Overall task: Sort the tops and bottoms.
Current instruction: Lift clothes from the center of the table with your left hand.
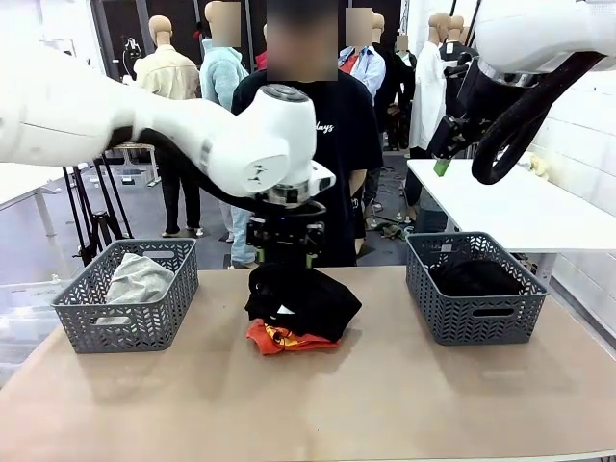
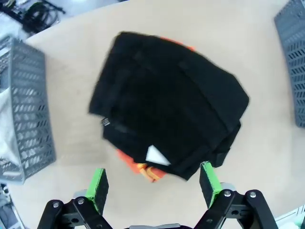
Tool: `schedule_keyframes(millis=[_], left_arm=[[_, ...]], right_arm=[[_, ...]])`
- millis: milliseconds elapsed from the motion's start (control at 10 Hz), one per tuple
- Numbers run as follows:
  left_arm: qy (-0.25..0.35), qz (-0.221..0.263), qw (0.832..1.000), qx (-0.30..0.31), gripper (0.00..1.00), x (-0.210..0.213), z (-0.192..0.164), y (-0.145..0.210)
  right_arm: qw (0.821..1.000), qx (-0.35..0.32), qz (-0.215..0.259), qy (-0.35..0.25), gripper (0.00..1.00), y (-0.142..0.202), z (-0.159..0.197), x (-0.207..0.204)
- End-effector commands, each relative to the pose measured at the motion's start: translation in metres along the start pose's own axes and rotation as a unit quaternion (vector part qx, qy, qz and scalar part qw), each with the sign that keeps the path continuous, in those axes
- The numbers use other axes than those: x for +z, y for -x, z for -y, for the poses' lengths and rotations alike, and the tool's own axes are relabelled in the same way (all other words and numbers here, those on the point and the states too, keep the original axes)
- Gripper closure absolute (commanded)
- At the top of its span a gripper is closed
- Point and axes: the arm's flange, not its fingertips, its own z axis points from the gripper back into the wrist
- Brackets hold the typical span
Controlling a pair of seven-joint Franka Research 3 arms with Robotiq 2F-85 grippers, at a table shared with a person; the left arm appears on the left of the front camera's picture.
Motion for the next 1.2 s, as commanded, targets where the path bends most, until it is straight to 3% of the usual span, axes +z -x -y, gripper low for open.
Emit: schedule_keyframes(millis=[0, 100, 300, 400, 600, 700, 1100], left_arm=[[0.038, 0.019, 0.997, -0.057, 0.0, -0.011, 0.015, -0.018], [0.046, 0.021, 0.997, -0.066, 0.0, -0.017, 0.013, -0.02], [0.006, 0.011, 0.999, -0.039, 0.0, -0.002, 0.008, -0.01], [0.033, 0.017, 0.998, -0.058, 0.0, -0.022, 0.024, -0.017], [0.025, 0.019, 0.998, -0.055, 0.0, -0.017, 0.017, -0.02], [0.04, 0.015, 0.999, -0.033, 0.0, -0.024, 0.012, -0.028], [0.072, 0.006, 0.996, -0.046, 0.0, -0.049, -0.007, -0.067]], right_arm=[[1.0, -0.002, -0.005, 0.001, 0.0, 0.002, 0.001, 0.001], [1.0, -0.002, -0.005, 0.001, 0.0, 0.002, 0.001, 0.001], [1.0, -0.002, -0.005, 0.001, 0.0, 0.002, 0.001, 0.001], [1.0, -0.002, -0.005, 0.001, 0.0, 0.002, 0.001, 0.001], [1.0, -0.002, -0.005, 0.001, 0.0, 0.002, 0.001, 0.001], [1.0, -0.002, -0.005, 0.001, 0.0, 0.002, 0.001, 0.001], [1.0, -0.002, -0.005, 0.001, 0.0, 0.002, 0.001, 0.001]])
